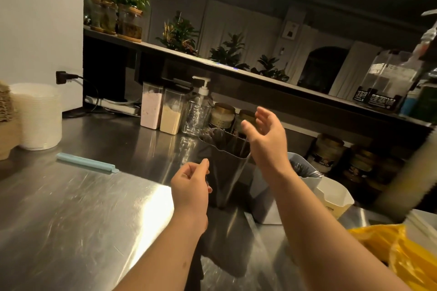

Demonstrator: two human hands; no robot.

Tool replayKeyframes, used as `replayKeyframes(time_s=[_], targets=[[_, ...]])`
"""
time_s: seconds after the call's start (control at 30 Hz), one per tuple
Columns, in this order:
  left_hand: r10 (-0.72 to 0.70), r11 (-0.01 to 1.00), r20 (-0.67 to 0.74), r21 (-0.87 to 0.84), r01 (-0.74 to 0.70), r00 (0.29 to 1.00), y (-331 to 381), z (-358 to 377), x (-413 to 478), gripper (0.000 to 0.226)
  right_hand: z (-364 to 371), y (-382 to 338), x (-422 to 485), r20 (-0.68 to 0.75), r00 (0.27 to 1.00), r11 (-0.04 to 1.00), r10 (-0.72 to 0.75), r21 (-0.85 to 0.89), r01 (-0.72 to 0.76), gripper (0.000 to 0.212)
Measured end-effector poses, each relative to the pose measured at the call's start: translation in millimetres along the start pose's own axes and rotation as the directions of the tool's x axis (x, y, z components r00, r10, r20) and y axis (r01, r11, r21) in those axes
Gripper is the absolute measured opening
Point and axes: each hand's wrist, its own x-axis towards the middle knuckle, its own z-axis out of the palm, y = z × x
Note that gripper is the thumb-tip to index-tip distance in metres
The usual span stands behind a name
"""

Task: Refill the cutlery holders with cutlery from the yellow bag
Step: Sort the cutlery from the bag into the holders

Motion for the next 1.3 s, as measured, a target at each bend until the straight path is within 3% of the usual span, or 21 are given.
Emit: replayKeyframes(time_s=[0.1,0.2,0.33,0.43,0.53,0.63,0.7,0.8,0.9,1.0,1.1,1.3], targets=[[0.043,0.999,0.169,-0.006,-0.043,0.985,-1.8,-0.7,-4.3,0.030,-38.8,-13.1,-19.8,0.014,0.997,0.996,-0.082,0.043,0.081,0.030],[0.033,0.999,0.459,-0.007,-0.033,0.888,-9.5,7.3,-19.4,0.028,-97.9,-11.0,-52.8,0.044,0.997,0.997,-0.070,-0.024,0.071,0.010],[-0.069,0.971,0.721,0.208,-0.120,0.690,-30.7,24.1,-60.6,0.012,-192.4,9.5,-101.1,-0.055,0.998,0.932,-0.034,-0.363,0.012,0.006],[-0.184,0.864,0.821,0.397,-0.309,0.540,-37.3,41.6,-94.7,0.014,-255.0,29.5,-138.0,-0.143,0.988,0.720,-0.051,-0.691,-0.063,0.005],[-0.276,0.642,0.862,0.494,-0.586,0.424,-47.7,70.6,-129.0,0.027,-270.2,47.9,-172.0,-0.130,0.984,0.450,0.123,-0.876,-0.172,0.027],[-0.308,0.479,0.901,0.423,-0.769,0.304,-62.7,103.9,-156.0,0.046,-256.4,61.7,-191.5,-0.095,0.925,0.296,0.367,-0.931,-0.213,0.065],[-0.382,0.350,0.897,0.363,-0.864,0.222,-74.9,124.6,-163.5,0.067,-255.2,71.3,-195.5,-0.084,0.895,0.235,0.437,-0.950,-0.204,0.077],[-0.532,0.184,0.810,0.394,-0.901,0.245,-89.8,153.6,-160.3,0.100,-270.6,73.2,-194.9,-0.105,0.910,0.311,0.401,-0.919,-0.243,0.070],[-0.611,0.070,0.735,0.419,-0.905,0.293,-94.0,177.1,-152.2,0.110,-275.2,78.8,-196.4,-0.101,0.943,0.483,0.318,-0.839,-0.252,0.070],[-0.674,-0.064,0.629,0.472,-0.879,0.387,-89.8,193.5,-152.7,0.101,-273.1,87.0,-200.9,-0.173,0.971,0.699,0.162,-0.675,-0.237,0.062],[-0.704,-0.107,0.520,0.596,-0.796,0.484,-84.0,206.0,-163.2,0.091,-271.7,97.6,-209.6,-0.320,0.948,0.858,0.005,-0.485,-0.168,0.050],[-0.671,-0.104,0.567,0.566,-0.818,0.477,-97.4,212.9,-170.9,0.053,-270.5,116.3,-208.0,-0.449,0.892,0.918,0.043,-0.335,-0.213,0.037]])
